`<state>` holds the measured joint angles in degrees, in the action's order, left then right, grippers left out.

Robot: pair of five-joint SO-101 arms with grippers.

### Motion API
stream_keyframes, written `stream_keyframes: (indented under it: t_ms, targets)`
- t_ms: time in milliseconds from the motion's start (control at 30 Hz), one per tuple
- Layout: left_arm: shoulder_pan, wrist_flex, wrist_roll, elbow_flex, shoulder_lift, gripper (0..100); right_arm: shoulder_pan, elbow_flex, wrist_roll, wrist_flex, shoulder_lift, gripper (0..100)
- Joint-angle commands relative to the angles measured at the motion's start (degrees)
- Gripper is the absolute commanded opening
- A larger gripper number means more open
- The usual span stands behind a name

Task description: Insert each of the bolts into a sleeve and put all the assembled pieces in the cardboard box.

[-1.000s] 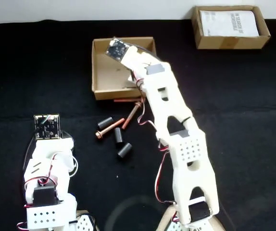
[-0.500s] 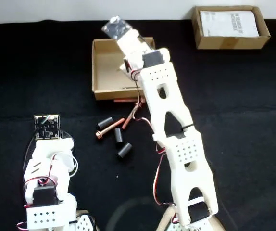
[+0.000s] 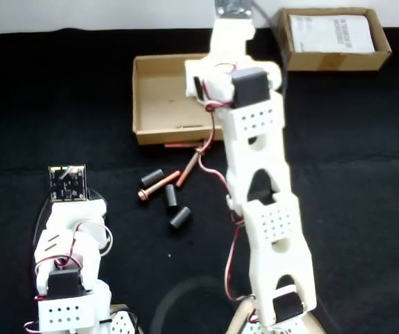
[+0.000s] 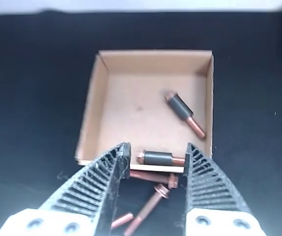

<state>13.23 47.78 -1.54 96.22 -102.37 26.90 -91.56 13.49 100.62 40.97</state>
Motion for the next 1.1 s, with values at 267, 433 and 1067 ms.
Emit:
stream_keyframes:
  t_ms: [267,433,1067]
  targets:
    - [0.13,0.26,0.26,1.01,0.31,4,8.48,44.26,0.62,0.57,-37.14,16.3]
    - [0.13,0.35,0.26,1.01,0.31,4,8.84,66.24,5.98,0.4,-49.27,16.3]
    - [0.22,0.35,0.26,1.01,0.31,4,14.11,122.51,19.16,-27.65,-62.11,16.3]
